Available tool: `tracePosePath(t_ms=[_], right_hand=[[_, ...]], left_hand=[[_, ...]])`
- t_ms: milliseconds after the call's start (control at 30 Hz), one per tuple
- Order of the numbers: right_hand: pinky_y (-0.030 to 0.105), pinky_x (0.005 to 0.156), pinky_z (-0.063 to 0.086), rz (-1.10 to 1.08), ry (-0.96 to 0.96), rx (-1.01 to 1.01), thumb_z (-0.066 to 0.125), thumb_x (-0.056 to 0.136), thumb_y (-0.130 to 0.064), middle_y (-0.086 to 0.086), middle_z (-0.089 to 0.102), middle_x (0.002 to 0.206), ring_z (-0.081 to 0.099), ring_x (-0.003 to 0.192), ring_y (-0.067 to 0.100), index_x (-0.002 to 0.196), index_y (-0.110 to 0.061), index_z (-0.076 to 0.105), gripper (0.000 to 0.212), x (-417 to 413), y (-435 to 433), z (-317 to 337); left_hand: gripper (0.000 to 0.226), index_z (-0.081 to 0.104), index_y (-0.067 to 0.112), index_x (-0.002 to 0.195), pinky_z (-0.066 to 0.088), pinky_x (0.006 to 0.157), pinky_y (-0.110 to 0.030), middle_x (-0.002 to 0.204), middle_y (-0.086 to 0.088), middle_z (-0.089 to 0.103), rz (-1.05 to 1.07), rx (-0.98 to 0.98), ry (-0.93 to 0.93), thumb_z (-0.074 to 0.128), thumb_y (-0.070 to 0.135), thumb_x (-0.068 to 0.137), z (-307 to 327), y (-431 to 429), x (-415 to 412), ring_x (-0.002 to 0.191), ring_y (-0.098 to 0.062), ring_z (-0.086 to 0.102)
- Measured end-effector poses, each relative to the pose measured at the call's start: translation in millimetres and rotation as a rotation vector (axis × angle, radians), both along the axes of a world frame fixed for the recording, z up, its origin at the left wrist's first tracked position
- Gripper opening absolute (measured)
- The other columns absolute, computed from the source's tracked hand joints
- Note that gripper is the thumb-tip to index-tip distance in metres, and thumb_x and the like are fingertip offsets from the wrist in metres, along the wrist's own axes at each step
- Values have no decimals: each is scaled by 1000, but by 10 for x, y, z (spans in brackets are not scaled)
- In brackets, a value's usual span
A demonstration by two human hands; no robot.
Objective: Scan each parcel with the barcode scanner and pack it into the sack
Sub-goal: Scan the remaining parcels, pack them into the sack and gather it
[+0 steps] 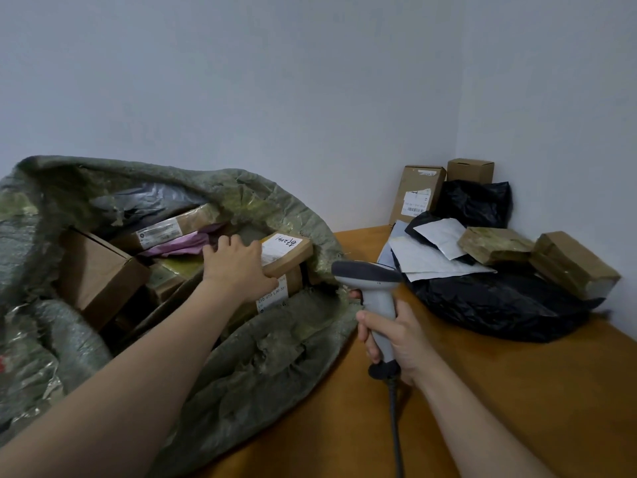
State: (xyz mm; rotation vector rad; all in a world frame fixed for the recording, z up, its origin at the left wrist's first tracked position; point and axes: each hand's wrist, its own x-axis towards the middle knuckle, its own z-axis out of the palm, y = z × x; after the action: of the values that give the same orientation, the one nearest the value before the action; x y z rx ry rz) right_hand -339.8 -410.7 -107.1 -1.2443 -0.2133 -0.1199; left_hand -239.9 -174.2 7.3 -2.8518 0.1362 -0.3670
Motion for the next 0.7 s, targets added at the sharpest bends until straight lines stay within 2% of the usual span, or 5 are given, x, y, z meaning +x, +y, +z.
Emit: tracePosePath(t_ms=[200, 367, 433, 567, 700], right_hand=[[27, 43, 40, -102, 9, 74, 72, 80, -19, 14, 57, 65, 46, 41, 21, 112, -6, 62, 36, 9, -61, 32], [30, 44, 42, -368, -14, 49, 66, 93, -5, 15, 55, 66, 46, 44, 24, 96, -3, 61, 6, 4, -345, 119], [31, 43, 43, -478, -34, 20, 63, 94, -1, 14, 55, 65, 48, 45, 23, 93, -8, 61, 7, -35, -553, 154], [33, 44, 46, -630, -79, -14, 62, 93, 0, 11, 57, 64, 51, 45, 22, 106, -11, 63, 17, -114, -906, 55], [33, 43, 45, -662, -43, 74, 63, 82, -17, 9, 57, 63, 52, 44, 21, 110, -8, 59, 30, -99, -1006, -95]], left_hand=[[55, 55, 30, 131, 40, 103, -49, 132, -2, 58, -312, -139, -177, 55, 66, 90, -104, -456, -115, 124, -27, 49], [44, 58, 28, 131, 45, 102, -44, 127, 2, 65, -547, -332, -54, 61, 53, 96, -304, -1084, -99, 123, -25, 54], [46, 55, 29, 138, 47, 101, -44, 127, 3, 65, -573, -373, 19, 60, 51, 98, -421, -1348, -31, 123, -24, 54], [55, 46, 27, 150, 43, 109, -46, 148, -1, 52, -600, -286, 142, 56, 49, 101, -724, -1840, 151, 136, -27, 45], [57, 36, 23, 158, 36, 116, -52, 169, -5, 23, -639, -178, 215, 50, 39, 105, -907, -2213, 305, 149, -35, 30]])
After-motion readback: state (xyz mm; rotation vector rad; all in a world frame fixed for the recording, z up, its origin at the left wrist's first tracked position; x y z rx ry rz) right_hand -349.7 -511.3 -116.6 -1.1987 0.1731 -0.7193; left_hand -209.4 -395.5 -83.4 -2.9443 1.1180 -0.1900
